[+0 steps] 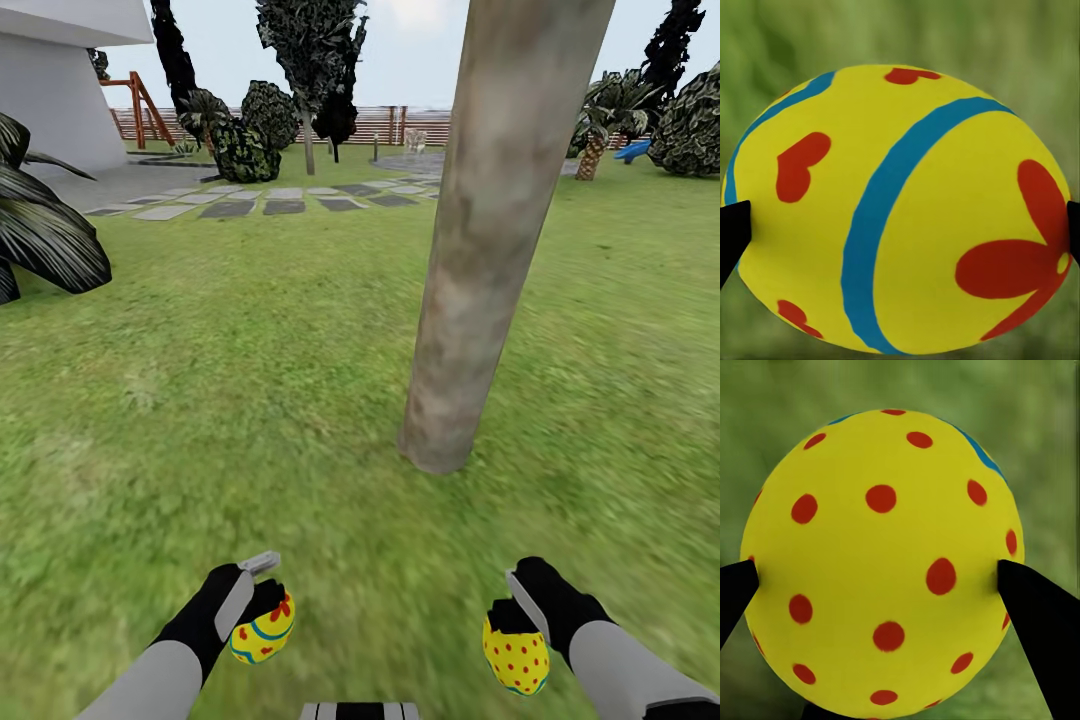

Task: Take the three Easter eggs out of the wicker basket on the lawn in the garden, then place them on the lawn next to a single tree (choose any tree) so that all three eggs are next to the same tree and none are left in the basket.

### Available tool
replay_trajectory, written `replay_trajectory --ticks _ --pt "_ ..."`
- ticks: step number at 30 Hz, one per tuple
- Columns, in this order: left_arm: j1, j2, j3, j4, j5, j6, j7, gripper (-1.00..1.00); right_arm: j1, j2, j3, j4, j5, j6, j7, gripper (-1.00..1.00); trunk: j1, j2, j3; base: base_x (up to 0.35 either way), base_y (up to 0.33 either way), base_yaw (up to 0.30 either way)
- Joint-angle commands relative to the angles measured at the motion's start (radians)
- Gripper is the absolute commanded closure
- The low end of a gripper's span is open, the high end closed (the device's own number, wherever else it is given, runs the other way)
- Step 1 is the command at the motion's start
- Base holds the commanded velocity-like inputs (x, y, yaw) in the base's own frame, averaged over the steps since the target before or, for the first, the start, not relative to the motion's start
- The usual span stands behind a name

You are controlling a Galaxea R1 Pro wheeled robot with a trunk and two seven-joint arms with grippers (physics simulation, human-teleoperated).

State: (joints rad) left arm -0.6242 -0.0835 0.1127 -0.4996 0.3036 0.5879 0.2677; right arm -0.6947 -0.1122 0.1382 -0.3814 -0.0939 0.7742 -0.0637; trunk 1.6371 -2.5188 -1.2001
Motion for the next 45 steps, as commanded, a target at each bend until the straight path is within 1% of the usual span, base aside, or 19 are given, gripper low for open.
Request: replay_trajectory --ticks 1,3,45 --pt "0.000 -0.001 0.004 -0.001 0.011 0.004 0.008 1.00 0.000 -0.002 0.008 -0.002 -0.011 0.004 -0.007 1.00 0.000 0.000 -0.001 0.000 0.000 0.000" --pt "0.000 -0.001 0.003 -0.001 0.011 0.003 0.008 1.00 0.000 -0.003 0.007 -0.002 -0.011 0.004 -0.007 1.00 0.000 0.000 -0.001 0.000 0.000 0.000" --pt "0.000 -0.005 -0.001 0.002 0.008 -0.002 0.007 1.00 0.000 0.003 0.010 -0.002 -0.010 0.005 -0.008 1.00 0.019 -0.010 -0.163 0.000 0.000 0.000"
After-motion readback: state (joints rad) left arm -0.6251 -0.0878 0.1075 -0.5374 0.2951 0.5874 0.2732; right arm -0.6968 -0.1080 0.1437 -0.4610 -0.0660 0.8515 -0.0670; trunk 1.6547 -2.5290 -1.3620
